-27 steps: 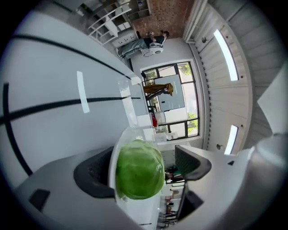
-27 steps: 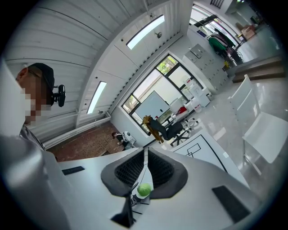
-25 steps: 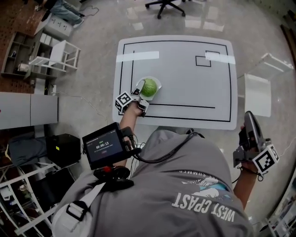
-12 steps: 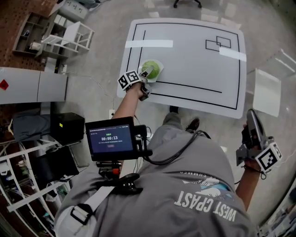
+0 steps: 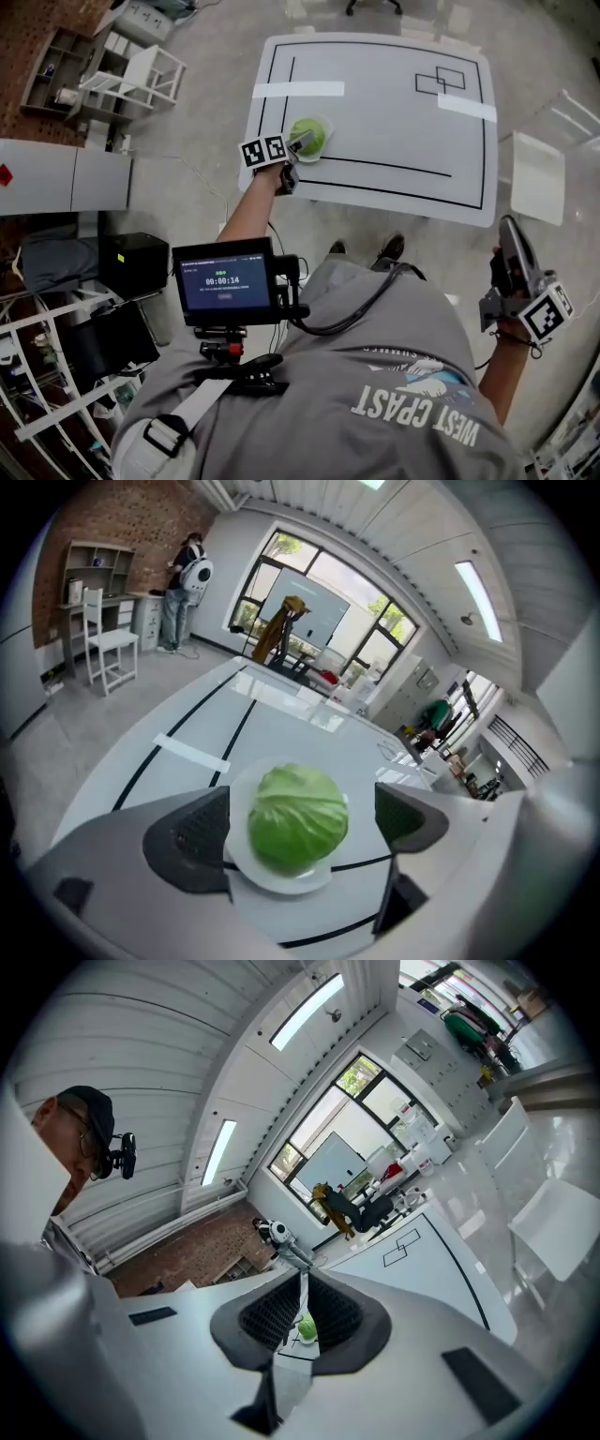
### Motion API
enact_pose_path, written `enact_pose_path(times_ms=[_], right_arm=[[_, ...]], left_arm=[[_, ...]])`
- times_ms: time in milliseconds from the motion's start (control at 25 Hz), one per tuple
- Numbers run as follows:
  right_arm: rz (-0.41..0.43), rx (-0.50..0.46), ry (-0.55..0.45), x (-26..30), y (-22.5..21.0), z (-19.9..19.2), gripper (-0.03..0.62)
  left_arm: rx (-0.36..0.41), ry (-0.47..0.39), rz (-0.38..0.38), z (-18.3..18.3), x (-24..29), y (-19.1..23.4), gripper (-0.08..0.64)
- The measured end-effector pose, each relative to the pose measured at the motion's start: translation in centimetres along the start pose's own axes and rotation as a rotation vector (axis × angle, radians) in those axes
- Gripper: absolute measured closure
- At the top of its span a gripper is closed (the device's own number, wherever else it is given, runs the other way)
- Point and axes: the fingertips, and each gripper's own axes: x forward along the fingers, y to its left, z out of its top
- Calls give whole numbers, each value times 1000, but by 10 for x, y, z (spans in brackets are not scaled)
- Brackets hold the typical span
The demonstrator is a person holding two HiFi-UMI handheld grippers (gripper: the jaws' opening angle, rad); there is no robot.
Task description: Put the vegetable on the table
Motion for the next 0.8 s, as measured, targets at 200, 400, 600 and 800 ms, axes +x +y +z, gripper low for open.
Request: enact_pose_path(times_ms=[200,400,600,800], right_arm=[[-19,-18,-55,8,-16,-13,583],[26,-109,-51,39,20,-34,583],[74,-233,-77,58,109,-56,583],[69,-390,-50,50,151,-75,586]], left_arm=[[165,-237,-163,46,-33,-65,91],[423,-421,-344,76,-126,-137,190],[638,-529,-476,76,-250,-169,552],[772,-526,-555,54,-302,-197,552]])
